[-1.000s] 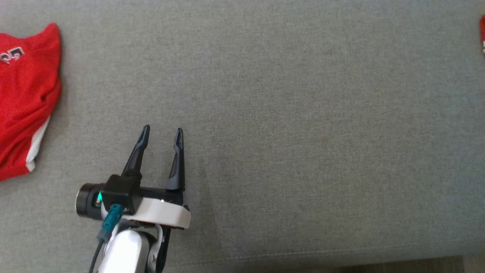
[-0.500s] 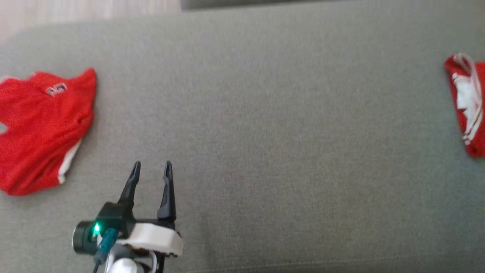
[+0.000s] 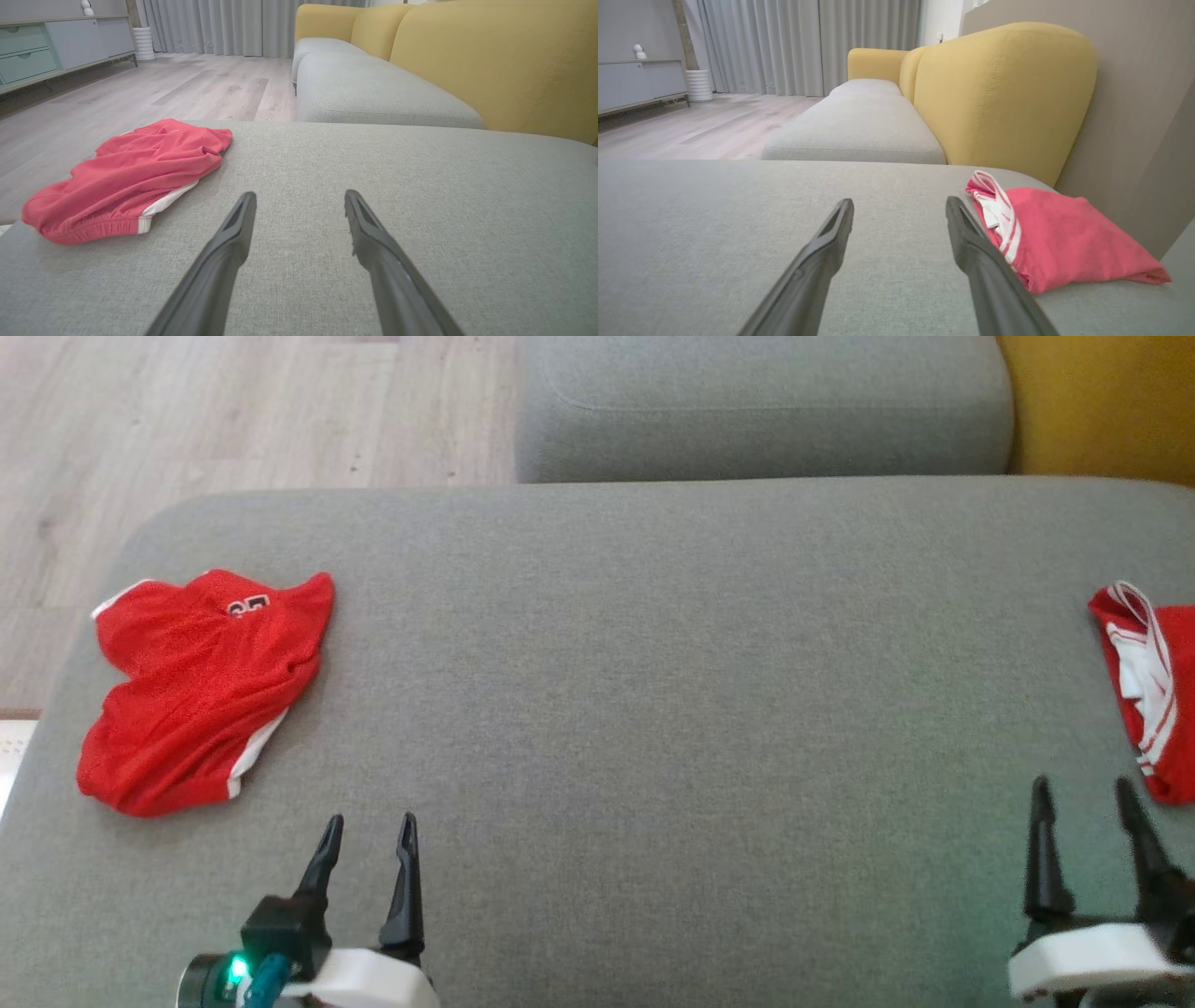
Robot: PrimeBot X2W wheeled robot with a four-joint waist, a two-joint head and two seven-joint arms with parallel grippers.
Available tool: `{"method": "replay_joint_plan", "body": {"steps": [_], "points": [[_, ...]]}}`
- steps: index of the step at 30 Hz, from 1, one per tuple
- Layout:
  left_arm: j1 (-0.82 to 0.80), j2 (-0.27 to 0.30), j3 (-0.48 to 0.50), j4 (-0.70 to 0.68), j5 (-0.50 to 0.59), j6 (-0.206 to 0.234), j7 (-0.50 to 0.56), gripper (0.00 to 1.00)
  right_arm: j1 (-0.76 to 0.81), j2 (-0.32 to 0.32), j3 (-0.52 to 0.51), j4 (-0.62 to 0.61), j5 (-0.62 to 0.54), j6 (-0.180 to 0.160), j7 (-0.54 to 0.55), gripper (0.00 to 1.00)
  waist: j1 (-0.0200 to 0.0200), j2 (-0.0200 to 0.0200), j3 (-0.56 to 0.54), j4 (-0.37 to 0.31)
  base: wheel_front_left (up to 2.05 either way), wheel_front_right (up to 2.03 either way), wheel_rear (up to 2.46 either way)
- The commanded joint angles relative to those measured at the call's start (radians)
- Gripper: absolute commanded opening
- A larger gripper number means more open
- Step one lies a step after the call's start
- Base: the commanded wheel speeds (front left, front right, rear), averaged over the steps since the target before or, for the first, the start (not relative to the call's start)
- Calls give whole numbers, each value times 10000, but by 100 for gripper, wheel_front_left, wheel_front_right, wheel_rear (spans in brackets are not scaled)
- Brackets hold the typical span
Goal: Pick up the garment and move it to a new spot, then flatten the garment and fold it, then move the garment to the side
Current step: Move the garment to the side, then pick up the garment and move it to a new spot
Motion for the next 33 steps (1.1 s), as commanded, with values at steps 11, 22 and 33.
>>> {"method": "replay_joint_plan", "body": {"steps": [11,22,33], "points": [[-445,-24,61,-81,-152,-5,-122,100,235,-86,950,-117,1018,73,-204,100,1,0,-114,132,0,0,0],[-532,-24,61,-113,-142,-13,-122,100,351,-84,1011,-114,1008,73,-205,100,1,0,-149,178,0,0,0],[-542,-24,22,-131,-215,33,-122,100,520,-84,1179,-222,1089,73,-206,100,1,0,-225,1396,0,0,0]]}}
